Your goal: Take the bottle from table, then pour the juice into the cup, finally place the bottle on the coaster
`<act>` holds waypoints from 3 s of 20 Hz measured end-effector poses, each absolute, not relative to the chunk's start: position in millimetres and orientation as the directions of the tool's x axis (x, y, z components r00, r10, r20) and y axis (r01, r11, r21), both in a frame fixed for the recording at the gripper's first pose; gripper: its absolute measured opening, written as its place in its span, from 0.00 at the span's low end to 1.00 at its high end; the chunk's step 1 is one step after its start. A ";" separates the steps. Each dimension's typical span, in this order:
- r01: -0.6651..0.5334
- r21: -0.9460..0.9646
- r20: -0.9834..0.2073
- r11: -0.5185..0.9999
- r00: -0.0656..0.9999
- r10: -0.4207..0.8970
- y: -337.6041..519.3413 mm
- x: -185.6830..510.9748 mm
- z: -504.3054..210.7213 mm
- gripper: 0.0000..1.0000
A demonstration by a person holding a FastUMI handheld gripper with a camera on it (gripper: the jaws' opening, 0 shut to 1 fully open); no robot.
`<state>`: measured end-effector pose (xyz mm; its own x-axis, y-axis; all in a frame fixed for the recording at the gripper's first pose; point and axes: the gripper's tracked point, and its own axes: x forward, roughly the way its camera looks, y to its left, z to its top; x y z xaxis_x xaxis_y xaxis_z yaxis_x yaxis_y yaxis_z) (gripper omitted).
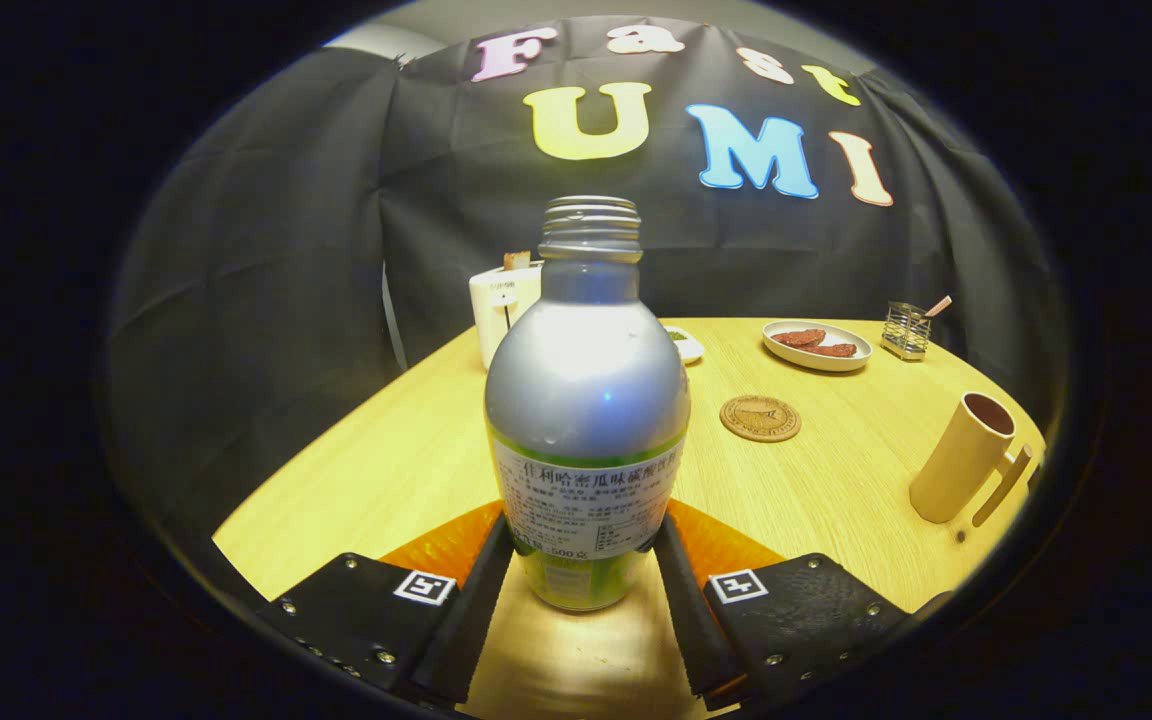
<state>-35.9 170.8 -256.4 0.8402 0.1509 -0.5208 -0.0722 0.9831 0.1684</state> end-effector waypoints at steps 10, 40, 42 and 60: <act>0.051 0.351 -0.492 0.935 0.860 0.138 132.2 -5.9 -207.1 0.74; 0.333 0.823 -0.434 0.460 0.891 0.131 23.9 0.0 -207.9 0.74; 0.357 0.836 -0.442 0.417 0.888 0.126 16.4 -4.8 -211.7 0.74; 0.450 0.888 -0.460 0.097 0.862 0.212 10.2 -15.2 -219.1 0.74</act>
